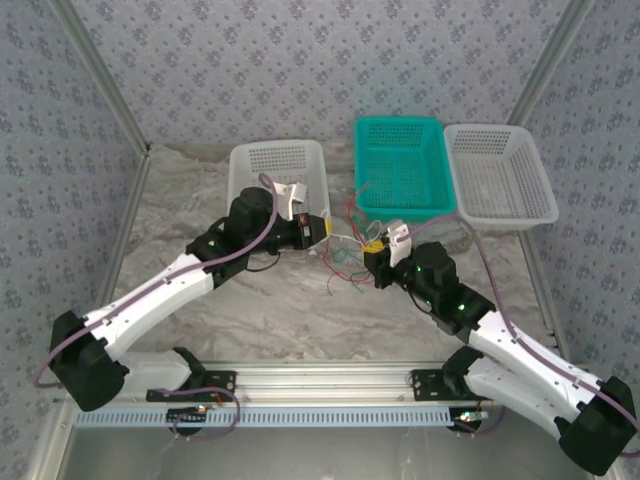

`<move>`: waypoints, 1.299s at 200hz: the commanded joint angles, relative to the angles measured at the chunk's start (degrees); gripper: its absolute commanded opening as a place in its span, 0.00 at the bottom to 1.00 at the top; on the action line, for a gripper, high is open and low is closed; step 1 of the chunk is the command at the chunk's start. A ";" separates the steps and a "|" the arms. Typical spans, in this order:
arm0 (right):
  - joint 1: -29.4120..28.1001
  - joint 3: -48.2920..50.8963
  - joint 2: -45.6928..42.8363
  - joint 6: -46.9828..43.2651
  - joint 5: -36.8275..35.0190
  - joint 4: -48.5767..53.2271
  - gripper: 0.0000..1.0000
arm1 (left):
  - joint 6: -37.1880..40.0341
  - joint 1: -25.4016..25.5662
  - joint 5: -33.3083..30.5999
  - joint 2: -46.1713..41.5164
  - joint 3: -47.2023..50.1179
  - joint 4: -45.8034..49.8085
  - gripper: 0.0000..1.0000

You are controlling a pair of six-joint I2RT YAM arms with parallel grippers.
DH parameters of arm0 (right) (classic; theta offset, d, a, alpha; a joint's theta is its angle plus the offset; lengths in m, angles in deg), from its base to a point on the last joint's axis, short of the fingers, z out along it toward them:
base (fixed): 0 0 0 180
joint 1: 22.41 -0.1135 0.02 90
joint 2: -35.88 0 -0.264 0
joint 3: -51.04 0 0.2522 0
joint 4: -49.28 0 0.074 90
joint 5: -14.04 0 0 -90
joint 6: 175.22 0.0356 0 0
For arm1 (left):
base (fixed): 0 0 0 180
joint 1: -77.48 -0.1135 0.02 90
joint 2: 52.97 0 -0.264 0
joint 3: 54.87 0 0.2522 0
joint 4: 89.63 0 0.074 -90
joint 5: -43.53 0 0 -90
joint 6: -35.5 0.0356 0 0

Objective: Untangle the cables

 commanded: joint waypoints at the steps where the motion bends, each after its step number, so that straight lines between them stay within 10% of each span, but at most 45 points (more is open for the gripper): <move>1: 5.93 4.41 1.03 8.80 -9.73 5.85 0.16 | 3.64 -0.91 -4.09 -6.82 -5.43 2.05 0.00; 21: 12.41 7.42 1.25 17.04 -8.06 7.18 0.37 | 5.43 -0.91 -5.83 -8.80 -7.45 5.31 0.00; 98: 18.95 9.18 -3.55 15.99 3.22 6.70 0.36 | 4.81 -0.73 -0.29 -7.08 -7.17 2.21 0.00; 140: 13.78 5.67 -7.14 11.79 20.89 -3.96 0.72 | 5.64 0.39 0.15 -5.43 -7.83 2.38 0.00; 173: 2.12 2.38 -5.75 8.31 16.68 -8.93 0.94 | 4.83 1.55 0.18 -4.85 -7.96 0.65 0.00; 260: -5.98 8.59 13.87 -7.89 5.74 -37.65 0.95 | 3.56 6.30 3.87 -2.48 -11.50 -4.57 0.00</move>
